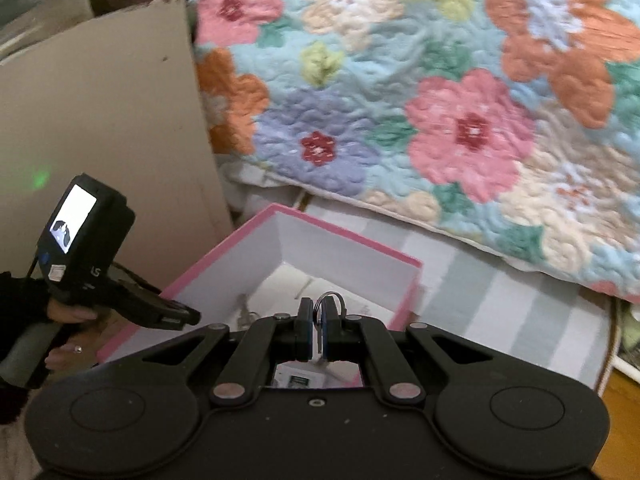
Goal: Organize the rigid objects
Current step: 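Carry the second keys into the box and release them on the power bank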
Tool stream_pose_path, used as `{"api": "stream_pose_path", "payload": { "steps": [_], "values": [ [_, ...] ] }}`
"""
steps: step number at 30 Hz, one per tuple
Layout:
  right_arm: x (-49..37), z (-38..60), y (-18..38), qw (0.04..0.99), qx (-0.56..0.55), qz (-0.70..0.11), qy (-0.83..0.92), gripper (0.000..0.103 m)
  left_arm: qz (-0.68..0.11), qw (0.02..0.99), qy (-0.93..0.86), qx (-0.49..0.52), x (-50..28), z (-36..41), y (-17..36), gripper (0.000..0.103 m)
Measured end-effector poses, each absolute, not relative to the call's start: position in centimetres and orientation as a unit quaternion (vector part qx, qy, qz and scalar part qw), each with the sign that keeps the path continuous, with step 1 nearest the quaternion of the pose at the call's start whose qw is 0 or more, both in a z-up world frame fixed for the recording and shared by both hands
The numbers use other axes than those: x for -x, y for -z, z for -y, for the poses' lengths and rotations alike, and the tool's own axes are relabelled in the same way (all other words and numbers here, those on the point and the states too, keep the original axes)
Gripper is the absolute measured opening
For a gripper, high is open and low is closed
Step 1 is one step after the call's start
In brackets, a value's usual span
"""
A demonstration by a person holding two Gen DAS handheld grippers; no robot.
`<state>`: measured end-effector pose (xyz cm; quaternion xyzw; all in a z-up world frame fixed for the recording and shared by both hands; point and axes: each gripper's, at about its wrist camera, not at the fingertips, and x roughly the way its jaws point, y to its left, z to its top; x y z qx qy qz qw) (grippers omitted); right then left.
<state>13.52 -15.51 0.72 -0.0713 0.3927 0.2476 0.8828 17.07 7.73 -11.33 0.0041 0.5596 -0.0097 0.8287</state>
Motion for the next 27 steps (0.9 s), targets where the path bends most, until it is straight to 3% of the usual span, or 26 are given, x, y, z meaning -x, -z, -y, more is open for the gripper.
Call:
{"api": "stream_pose_path", "payload": {
  "steps": [15, 23, 27],
  "values": [
    [-19.7, 12.8, 6.5, 0.85, 0.069, -0.437, -0.286, 0.006, -0.558, 0.83, 0.011, -0.012, -16.9, -7.5, 11.4, 0.006],
    [-20.2, 15.4, 6.9, 0.866, 0.017, -0.425, -0.263, 0.027, -0.56, 0.828, 0.01, -0.015, -16.9, -7.4, 11.4, 0.006],
    [-18.6, 16.9, 5.6, 0.875, 0.005, -0.41, -0.255, 0.032, -0.561, 0.828, 0.007, -0.018, -17.0, -7.3, 11.5, 0.006]
  ]
}}
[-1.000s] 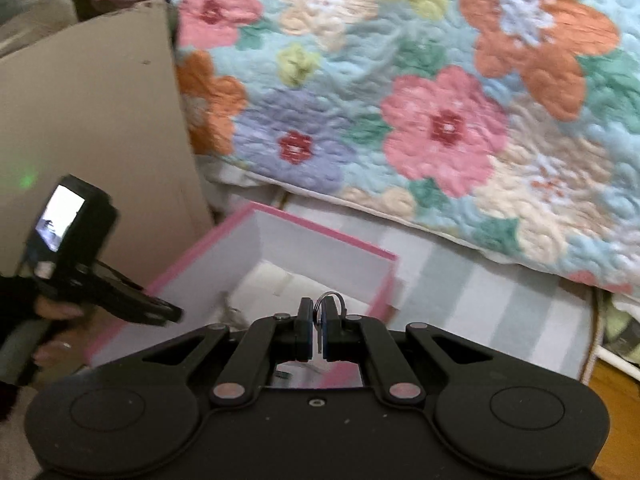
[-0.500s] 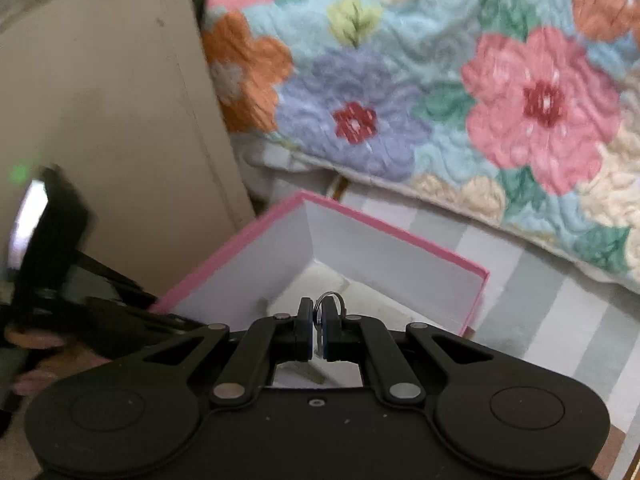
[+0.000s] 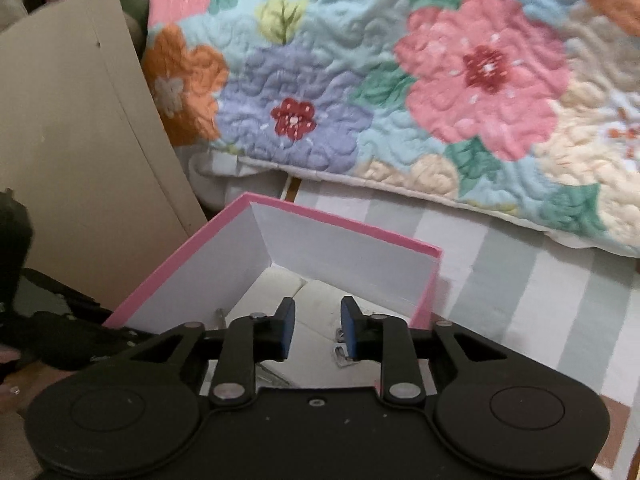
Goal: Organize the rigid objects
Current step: 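Carry the second keys into the box and release them on the power bank, then withdraw the right gripper from the box while the left gripper releases the box wall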
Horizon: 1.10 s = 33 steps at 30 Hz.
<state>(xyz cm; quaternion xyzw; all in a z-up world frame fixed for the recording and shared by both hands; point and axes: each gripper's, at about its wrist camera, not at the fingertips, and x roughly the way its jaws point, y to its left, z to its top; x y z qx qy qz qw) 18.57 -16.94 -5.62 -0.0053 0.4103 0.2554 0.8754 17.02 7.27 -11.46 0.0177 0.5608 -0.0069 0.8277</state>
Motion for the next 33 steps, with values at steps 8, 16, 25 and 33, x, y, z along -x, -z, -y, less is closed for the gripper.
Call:
{"api": "stream_pose_path", "payload": {
  "steps": [8, 16, 25, 33],
  "values": [
    [-15.2, 19.0, 4.4, 0.884, -0.015, -0.409, -0.225, 0.038, -0.56, 0.828, -0.008, -0.026, -16.9, -7.1, 11.3, 0.007],
    [-12.6, 19.1, 2.4, 0.887, -0.018, -0.401, -0.23, 0.042, -0.56, 0.828, -0.024, -0.037, -16.7, -6.5, 10.6, 0.007],
    [-8.8, 18.7, 1.0, 0.894, 0.006, -0.382, -0.233, 0.047, -0.54, 0.839, -0.05, -0.052, -14.6, -5.5, 8.0, 0.007],
    [-6.7, 18.9, -0.3, 0.895, 0.001, -0.385, -0.225, 0.048, -0.524, 0.849, -0.048, -0.054, -11.4, -4.2, 4.1, 0.021]
  ]
}}
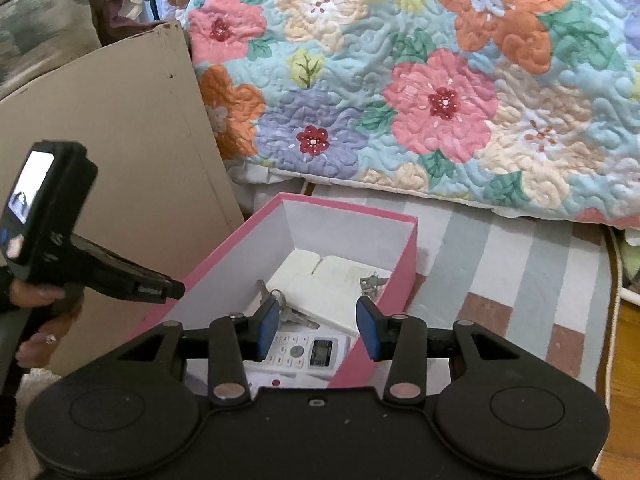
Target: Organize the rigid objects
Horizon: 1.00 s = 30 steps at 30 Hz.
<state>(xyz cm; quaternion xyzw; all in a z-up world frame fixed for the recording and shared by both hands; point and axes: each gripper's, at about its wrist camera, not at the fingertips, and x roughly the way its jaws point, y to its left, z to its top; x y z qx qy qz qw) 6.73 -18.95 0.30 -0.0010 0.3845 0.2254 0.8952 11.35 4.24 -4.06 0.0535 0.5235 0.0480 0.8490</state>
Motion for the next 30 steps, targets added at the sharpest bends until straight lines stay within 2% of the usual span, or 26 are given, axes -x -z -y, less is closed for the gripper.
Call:
{"api": "stream_pose_path", "payload": {
  "steps": [2, 5, 8, 10, 12, 14, 15, 24, 26, 28, 30],
  "values": [
    [-6.2, 19.2, -0.8, 0.896, 0.003, -0.388, -0.216, 0.05, -0.523, 0.849, -0.056, -0.055, -10.9, -4.0, 3.3, 0.028],
    [-5.7, 19.9, -1.5, 0.894, -0.011, -0.399, -0.202, 0.053, -0.523, 0.849, -0.056, -0.056, -10.0, -3.6, 2.1, 0.046],
    [-5.1, 20.7, -2.1, 0.891, -0.027, -0.41, -0.194, 0.056, -0.526, 0.847, -0.049, -0.055, -9.1, -3.0, 1.1, 0.055],
    [-4.6, 20.9, -2.5, 0.89, -0.026, -0.415, -0.187, 0.059, -0.525, 0.848, -0.043, -0.062, -8.3, -2.5, 0.4, 0.065],
    [-3.9, 21.2, -2.9, 0.89, -0.021, -0.419, -0.179, 0.059, -0.521, 0.85, -0.035, -0.065, -7.6, -2.0, -0.3, 0.085],
    [-3.3, 21.5, -3.3, 0.889, -0.017, -0.425, -0.168, 0.059, -0.518, 0.852, -0.027, -0.071, -6.8, -1.4, -0.8, 0.096],
    [-3.0, 21.6, -3.5, 0.889, -0.014, -0.428, -0.165, 0.06, -0.519, 0.851, -0.023, -0.076, -6.4, -1.0, -1.0, 0.098],
    [-0.4, 22.0, -4.4, 0.885, 0.003, -0.442, -0.144, 0.063, -0.556, 0.826, -0.022, -0.093, -3.6, 1.7, -1.3, 0.098],
    [0.0, 22.3, -4.6, 0.885, 0.0, -0.446, -0.136, 0.075, -0.554, 0.829, -0.013, -0.079, -2.8, 2.0, -1.8, 0.098],
    [0.3, 22.4, -4.7, 0.884, -0.004, -0.45, -0.126, 0.076, -0.552, 0.831, -0.01, -0.066, -2.2, 2.1, -2.2, 0.098],
    [0.5, 22.4, -4.7, 0.878, 0.0, -0.464, -0.115, 0.082, -0.55, 0.833, -0.009, -0.056, -1.7, 2.1, -2.6, 0.098]
  ]
}}
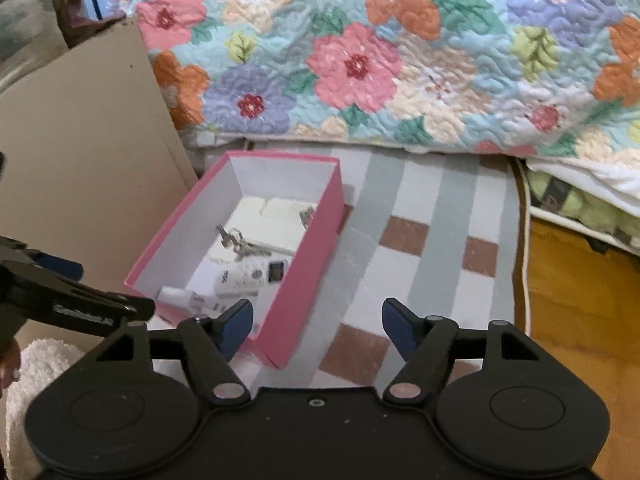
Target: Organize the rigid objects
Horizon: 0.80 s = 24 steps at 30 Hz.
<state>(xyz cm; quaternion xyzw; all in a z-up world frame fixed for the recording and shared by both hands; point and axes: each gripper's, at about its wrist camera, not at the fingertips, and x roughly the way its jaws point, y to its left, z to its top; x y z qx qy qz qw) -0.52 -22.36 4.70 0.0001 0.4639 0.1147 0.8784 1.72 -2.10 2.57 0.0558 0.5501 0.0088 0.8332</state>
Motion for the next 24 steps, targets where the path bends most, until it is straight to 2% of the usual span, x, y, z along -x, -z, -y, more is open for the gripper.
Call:
{"api": "stream_pose_path", "payload": {
  "steps": [1, 2, 11, 24],
  "values": [
    [0.6, 22.2, -4.7, 0.875, 0.004, -0.473, -0.106, 0.093, -0.55, 0.833, -0.01, -0.052, -1.5, 2.1, -2.7, 0.098],
    [0.6, 22.1, -4.6, 0.871, 0.007, -0.483, -0.093, 0.096, -0.551, 0.833, -0.01, -0.047, -1.3, 2.1, -2.8, 0.098],
    [0.8, 23.1, -4.9, 0.852, -0.04, -0.518, -0.068, 0.096, -0.553, 0.832, -0.013, -0.032, 0.2, 2.0, -3.4, 0.098],
    [2.1, 23.1, -5.2, 0.834, -0.03, -0.549, -0.05, 0.096, -0.566, 0.824, -0.016, -0.012, 0.9, 2.0, -2.8, 0.098]
  ]
}}
